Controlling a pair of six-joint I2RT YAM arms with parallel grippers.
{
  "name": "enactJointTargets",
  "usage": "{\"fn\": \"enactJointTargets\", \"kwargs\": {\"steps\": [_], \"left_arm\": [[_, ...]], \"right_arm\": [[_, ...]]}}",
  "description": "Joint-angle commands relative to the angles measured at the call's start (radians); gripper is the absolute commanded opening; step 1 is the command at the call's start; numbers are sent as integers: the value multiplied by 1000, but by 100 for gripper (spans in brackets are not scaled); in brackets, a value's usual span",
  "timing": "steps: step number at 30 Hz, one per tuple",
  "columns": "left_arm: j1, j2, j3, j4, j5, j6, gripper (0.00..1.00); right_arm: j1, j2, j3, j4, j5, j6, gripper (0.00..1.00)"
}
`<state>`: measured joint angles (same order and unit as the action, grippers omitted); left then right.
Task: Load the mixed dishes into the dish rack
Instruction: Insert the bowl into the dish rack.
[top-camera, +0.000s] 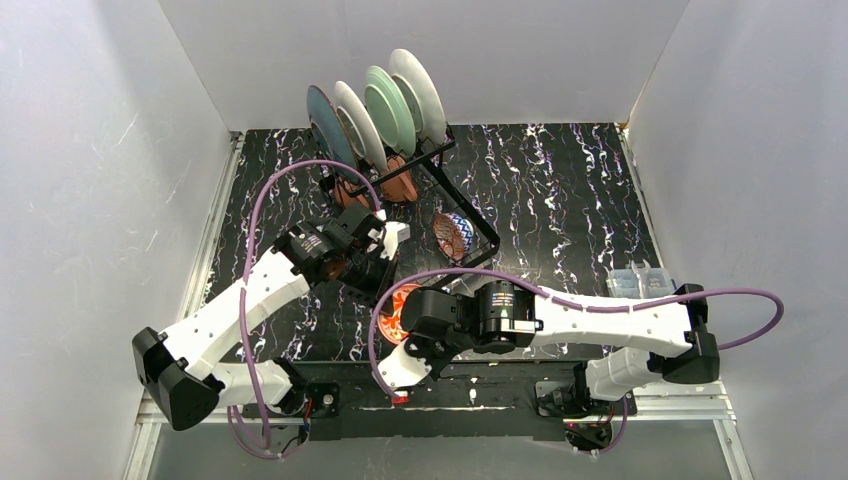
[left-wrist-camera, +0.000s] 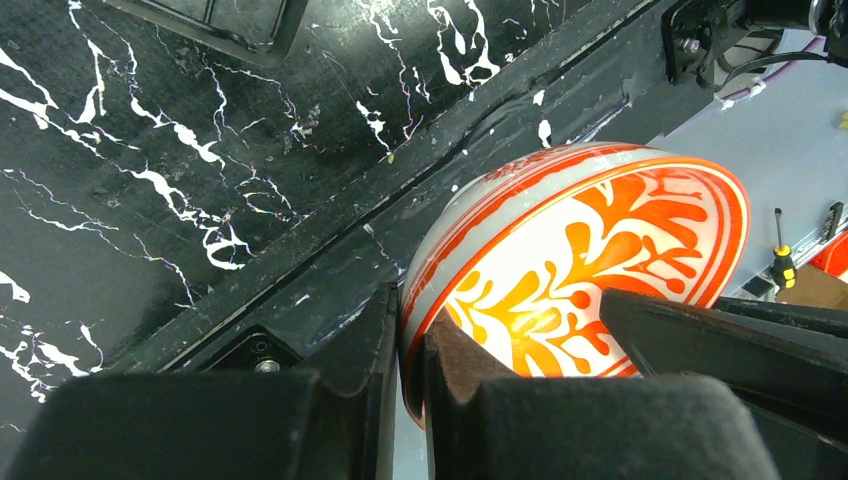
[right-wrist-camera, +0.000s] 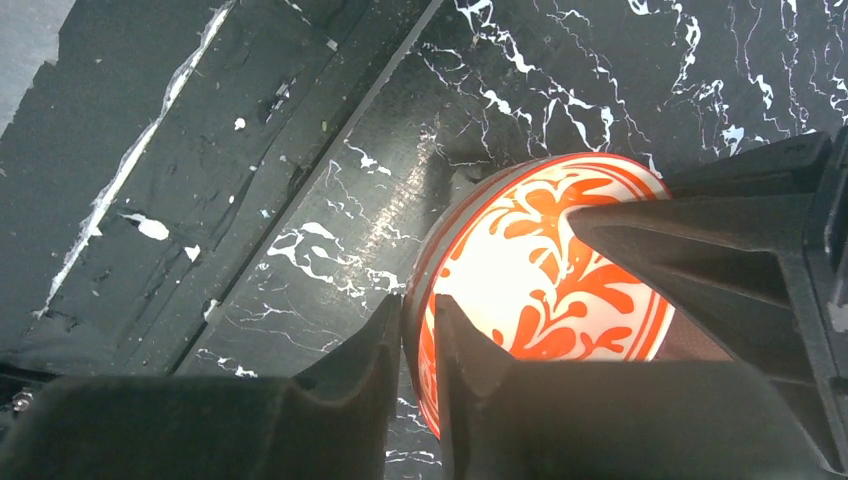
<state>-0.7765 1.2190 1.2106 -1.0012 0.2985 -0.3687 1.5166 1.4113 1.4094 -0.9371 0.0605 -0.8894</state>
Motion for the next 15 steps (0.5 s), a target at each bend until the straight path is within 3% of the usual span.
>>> {"fn": "enactJointTargets", "kwargs": {"steps": [1,7,10,15], "left_arm": [[-14,-27,-20,-25,19,26,0],[-14,-38,-45,-14,-11,21,0],[-15,-49,-57,-5,-37,19,0],[-15,-51,-71,7,-100,14,0]], "right_arm": [[1,-41,10,107,56,0,29],[1,-60,7,158,131,66,44],[-1,-82,-6,186,171,100,56],[-15,-116,-10,233,195,179,66]]}}
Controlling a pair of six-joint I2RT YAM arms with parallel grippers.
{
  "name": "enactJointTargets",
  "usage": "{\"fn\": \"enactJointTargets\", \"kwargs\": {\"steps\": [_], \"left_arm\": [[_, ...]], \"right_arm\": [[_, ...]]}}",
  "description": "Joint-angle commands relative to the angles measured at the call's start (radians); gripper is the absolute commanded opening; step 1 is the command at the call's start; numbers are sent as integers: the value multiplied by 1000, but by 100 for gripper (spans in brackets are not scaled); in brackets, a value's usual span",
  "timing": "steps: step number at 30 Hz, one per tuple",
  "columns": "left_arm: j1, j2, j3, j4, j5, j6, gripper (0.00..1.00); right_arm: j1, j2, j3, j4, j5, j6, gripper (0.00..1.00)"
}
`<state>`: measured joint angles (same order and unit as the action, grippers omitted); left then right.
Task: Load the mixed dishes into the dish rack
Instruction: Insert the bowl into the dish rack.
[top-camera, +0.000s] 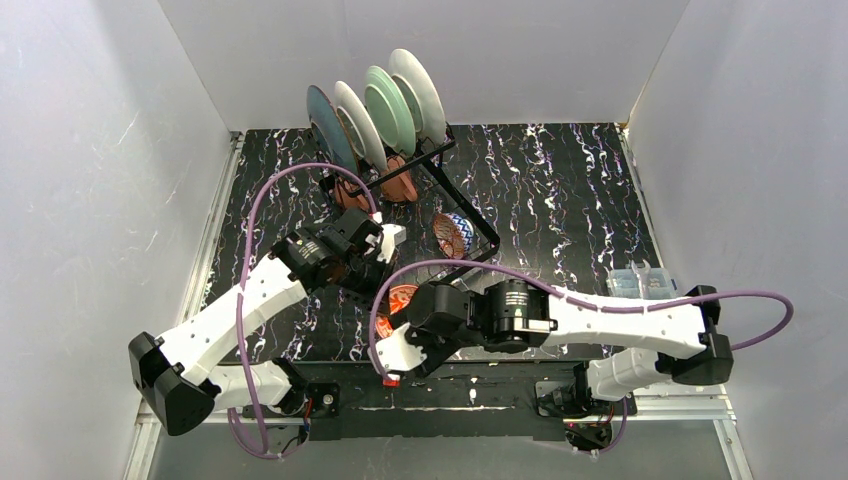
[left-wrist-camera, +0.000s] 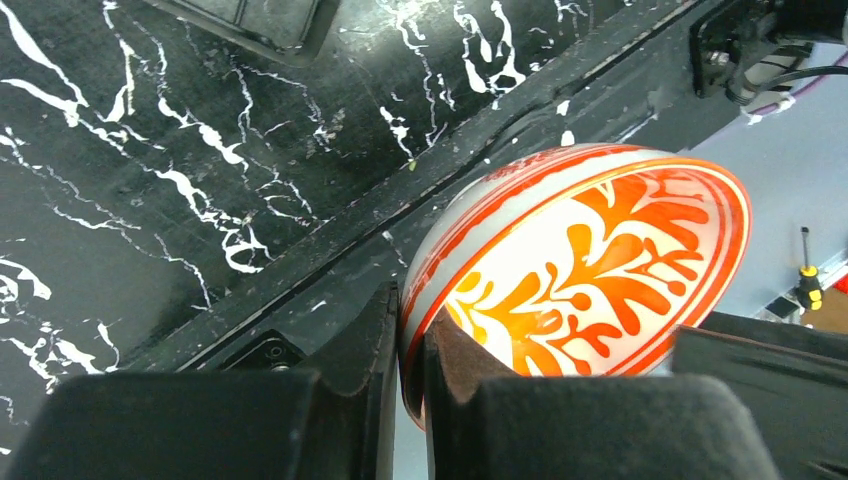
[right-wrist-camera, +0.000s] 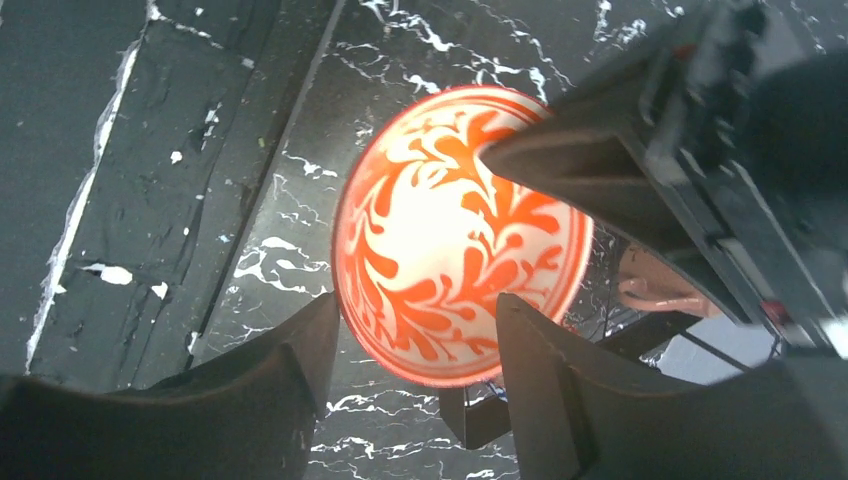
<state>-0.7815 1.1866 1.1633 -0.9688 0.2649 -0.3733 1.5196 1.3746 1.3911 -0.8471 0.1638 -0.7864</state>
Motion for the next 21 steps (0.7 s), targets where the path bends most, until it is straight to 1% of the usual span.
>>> {"fn": "enactJointTargets", "kwargs": {"steps": [1,5,8,11,15,19,21], "left_arm": [[-9,-17,-22,-23,-76,17,0],[-10,-17,-23,-15,-123,17,0],[-9,-28,-26,-13,-158,17,0],[-7,-40,-29,-10,-176,22,0],[10,-60,-38,-4,-176,27,0],[46,-82,-48,13,-118,43,0],[67,-90,-53,21,-92,47,0]], "right_arm": [[-22,-87,8,155,100,98,69],[-58,-117,2,197,130,168,77],[-115,-136,-2,254,206,286,85],[-209,-140,13,252,198,384,85],[-312,-141,27,237,138,511,88],[-420,-108,64,179,101,615,89],[-464,-99,55,171,89,653,90]]}}
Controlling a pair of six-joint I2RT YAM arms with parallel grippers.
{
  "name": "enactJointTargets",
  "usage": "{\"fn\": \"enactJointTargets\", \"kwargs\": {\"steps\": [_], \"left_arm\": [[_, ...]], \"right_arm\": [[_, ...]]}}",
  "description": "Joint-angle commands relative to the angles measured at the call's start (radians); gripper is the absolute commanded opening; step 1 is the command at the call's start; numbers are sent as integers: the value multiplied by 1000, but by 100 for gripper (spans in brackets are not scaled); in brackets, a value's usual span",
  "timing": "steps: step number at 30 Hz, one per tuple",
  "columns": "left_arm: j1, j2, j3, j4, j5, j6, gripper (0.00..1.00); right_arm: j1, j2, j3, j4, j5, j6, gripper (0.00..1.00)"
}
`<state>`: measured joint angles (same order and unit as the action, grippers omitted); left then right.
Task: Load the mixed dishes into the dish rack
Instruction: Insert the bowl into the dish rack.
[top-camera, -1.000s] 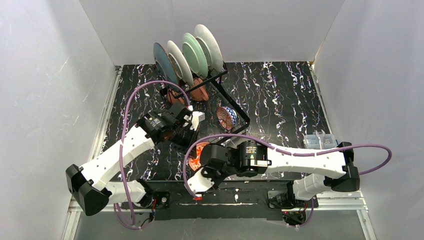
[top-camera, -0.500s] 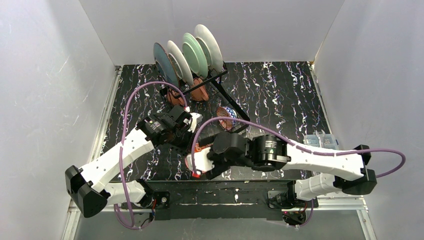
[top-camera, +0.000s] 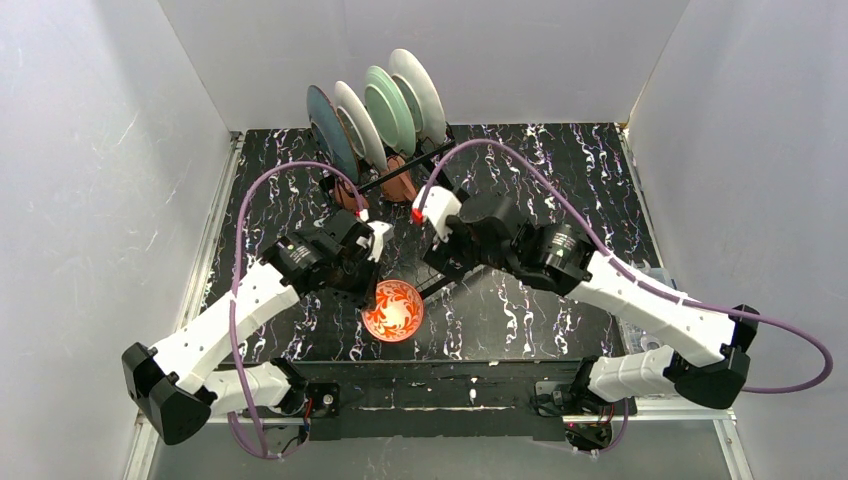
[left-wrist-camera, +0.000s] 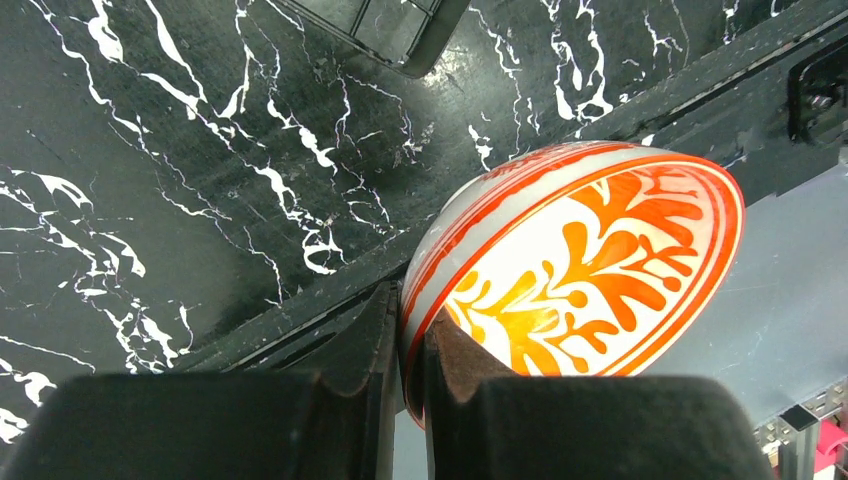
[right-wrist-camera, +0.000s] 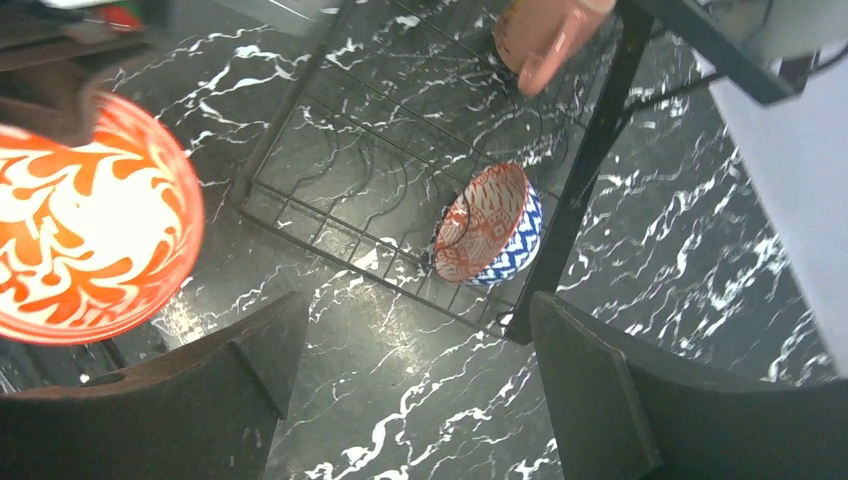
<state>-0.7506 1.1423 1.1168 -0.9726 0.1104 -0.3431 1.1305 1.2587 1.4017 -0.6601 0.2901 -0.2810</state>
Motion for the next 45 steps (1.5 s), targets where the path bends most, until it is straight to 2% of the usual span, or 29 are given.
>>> {"fn": "enactJointTargets", "kwargs": {"steps": [1,7,17,22,26,34,39,45], "left_arm": [[50,-51,-10,30,76,20,0],[142,-95,-27,52,153,34,0],[216,-162,-75,129,229,-1,0],[260,-192,-96,180,295,-14,0],[287,-230,-129,259,360,-54,0],[337,-274,-191,387,449,-144,0],[366,-305,-246,503,514,-225,0],[382,-328,-275,592,576,-294,0]], "right_arm": [[-98,17,32,-17,-53,162,90],[-241,13,-35,4,-190,270,92],[-316,-79,-151,140,-260,537,98],[-324,-120,-191,175,-358,593,98],[-324,-159,-248,232,-390,705,98],[-324,-268,-380,416,-484,922,98],[-324,-334,-505,602,-529,1094,99],[-324,-335,-537,691,-581,1163,98]]}}
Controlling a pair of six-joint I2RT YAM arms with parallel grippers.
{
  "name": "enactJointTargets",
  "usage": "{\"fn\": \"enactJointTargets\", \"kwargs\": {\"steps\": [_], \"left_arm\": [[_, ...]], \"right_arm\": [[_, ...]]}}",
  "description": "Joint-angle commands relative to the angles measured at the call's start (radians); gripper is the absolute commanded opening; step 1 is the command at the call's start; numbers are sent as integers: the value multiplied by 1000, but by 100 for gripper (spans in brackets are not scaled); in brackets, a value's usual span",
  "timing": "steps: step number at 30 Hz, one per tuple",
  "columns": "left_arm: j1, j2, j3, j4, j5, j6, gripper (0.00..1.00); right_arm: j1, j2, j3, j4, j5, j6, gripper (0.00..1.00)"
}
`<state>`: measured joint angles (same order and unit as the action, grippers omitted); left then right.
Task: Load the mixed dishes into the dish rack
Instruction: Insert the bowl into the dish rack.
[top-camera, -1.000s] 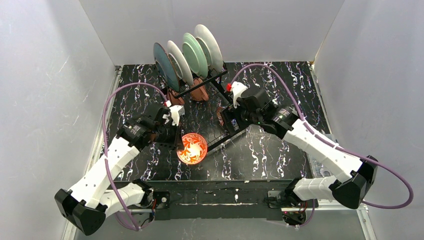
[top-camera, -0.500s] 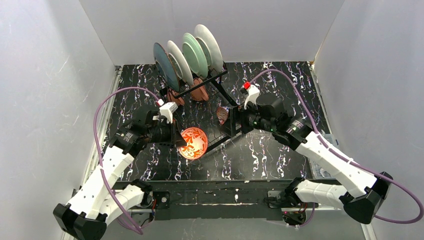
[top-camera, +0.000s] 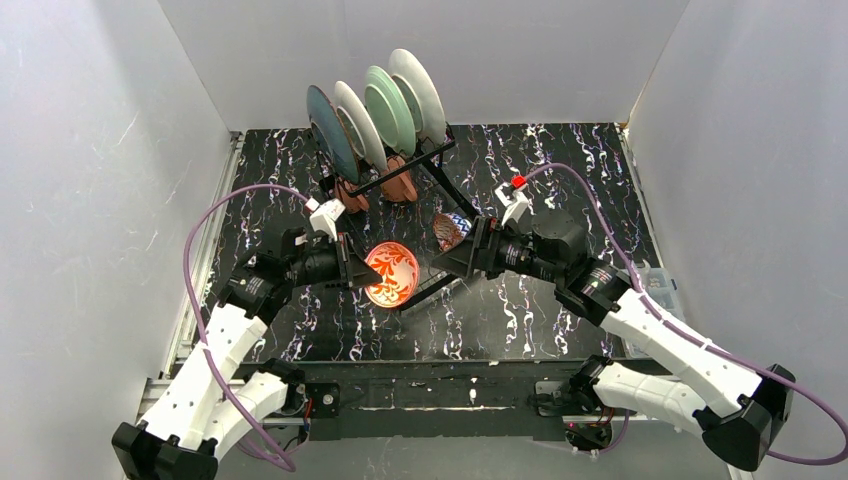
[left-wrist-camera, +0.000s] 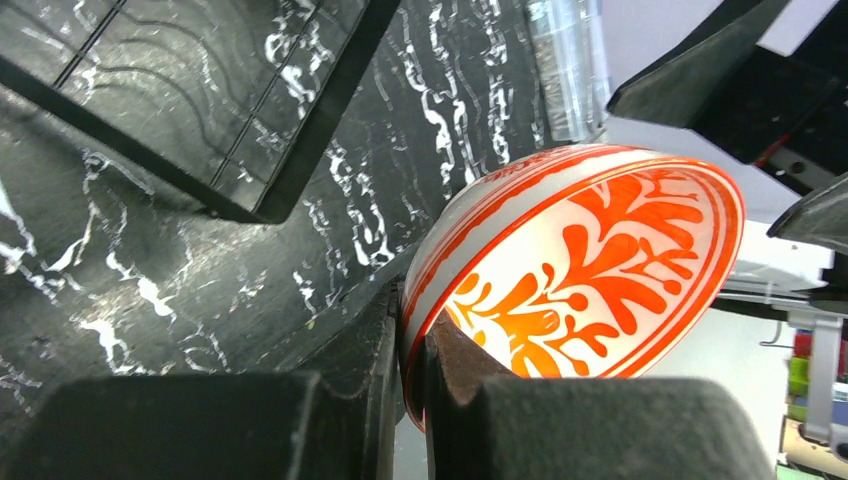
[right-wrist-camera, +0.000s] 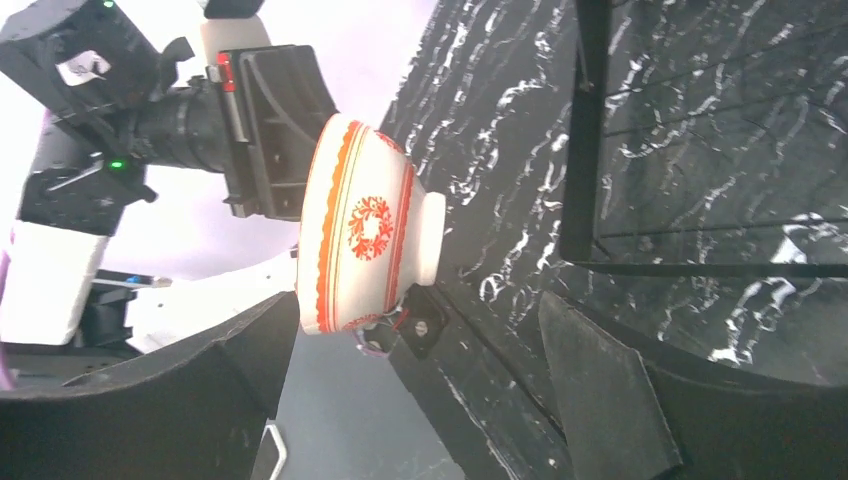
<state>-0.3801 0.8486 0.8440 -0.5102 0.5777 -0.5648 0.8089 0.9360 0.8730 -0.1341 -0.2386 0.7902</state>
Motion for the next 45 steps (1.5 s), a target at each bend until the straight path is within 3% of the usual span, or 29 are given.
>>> {"fn": "enactJointTargets", "kwargs": {"steps": [1,8,15,29,39,45], "left_arm": [[12,-35,-8,144,115,-85,0],[15,-43,-45,235,169,-168,0],[15,-42,-62,283,189,-207,0],[20,-51,-63,320,215,-245,0],[24,-61,-39,287,213,-228,0],[25,-59,-47,316,236,-252,0]], "right_arm": [[-2,-14,-26,205,-63,114,98],[7,-30,-138,428,-93,230,98],[48,-30,-153,512,-86,251,98],[129,-5,-144,533,-34,218,98],[133,-48,-96,413,20,142,98],[134,-39,-99,448,3,154,99]]}}
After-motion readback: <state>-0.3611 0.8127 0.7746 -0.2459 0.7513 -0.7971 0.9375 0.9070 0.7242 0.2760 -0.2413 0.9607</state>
